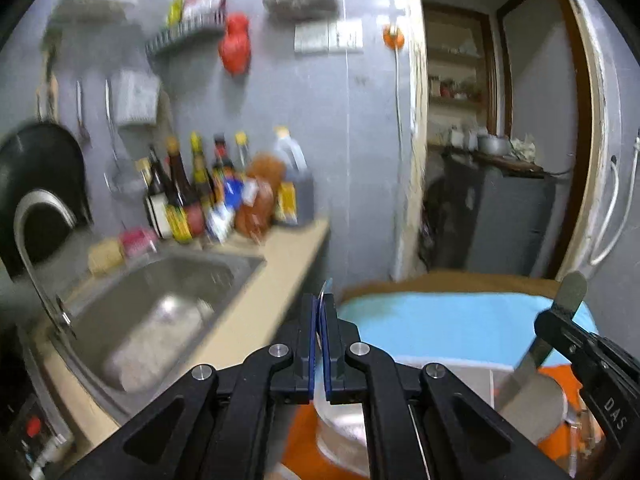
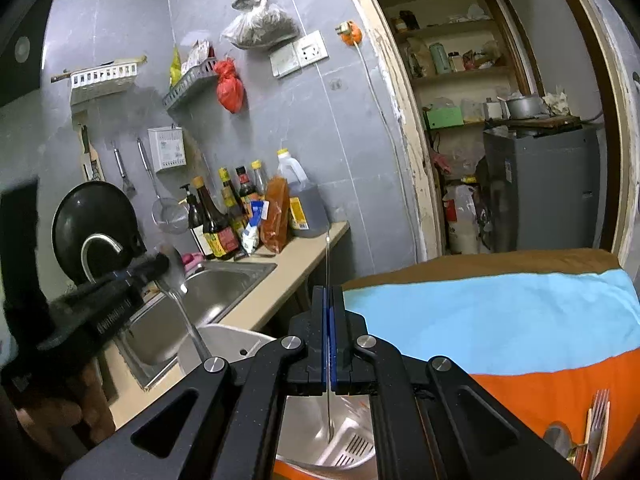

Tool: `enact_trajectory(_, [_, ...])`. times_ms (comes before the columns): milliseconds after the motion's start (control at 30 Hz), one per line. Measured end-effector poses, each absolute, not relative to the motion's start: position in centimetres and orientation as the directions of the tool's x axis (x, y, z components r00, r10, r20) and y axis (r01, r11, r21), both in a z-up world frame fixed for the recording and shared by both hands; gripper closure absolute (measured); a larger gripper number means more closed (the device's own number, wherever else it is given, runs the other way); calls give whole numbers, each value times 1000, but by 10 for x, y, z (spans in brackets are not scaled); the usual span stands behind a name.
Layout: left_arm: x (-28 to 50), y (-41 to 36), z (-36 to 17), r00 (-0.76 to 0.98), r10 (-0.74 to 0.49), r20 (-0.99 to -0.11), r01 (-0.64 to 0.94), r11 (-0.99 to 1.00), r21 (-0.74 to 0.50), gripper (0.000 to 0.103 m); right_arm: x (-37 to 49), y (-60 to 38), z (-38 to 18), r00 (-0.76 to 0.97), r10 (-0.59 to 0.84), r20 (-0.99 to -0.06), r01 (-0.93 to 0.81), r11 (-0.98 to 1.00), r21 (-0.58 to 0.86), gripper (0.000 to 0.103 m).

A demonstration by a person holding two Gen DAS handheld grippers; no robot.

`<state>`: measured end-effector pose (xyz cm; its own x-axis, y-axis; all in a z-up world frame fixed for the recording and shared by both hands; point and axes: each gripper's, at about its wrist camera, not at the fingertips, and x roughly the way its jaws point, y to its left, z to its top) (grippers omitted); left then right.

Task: Organize utensils
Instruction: 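Open both grippers to drop the knives into the caddy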

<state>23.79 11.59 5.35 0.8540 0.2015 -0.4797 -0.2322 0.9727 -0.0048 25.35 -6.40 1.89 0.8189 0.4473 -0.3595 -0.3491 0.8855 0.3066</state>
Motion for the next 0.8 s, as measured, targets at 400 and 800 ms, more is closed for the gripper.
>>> enact_trajectory(400, [232,112,43,824,-2,-567,-145,966,-214,91,244,-99,28,826,427,-368,-301,887,351,85])
enact_trajectory(800, [211,34,64,874,-96,-476,11,984,-178,36,199,-186,48,899,260,-351,-171,949,266,44])
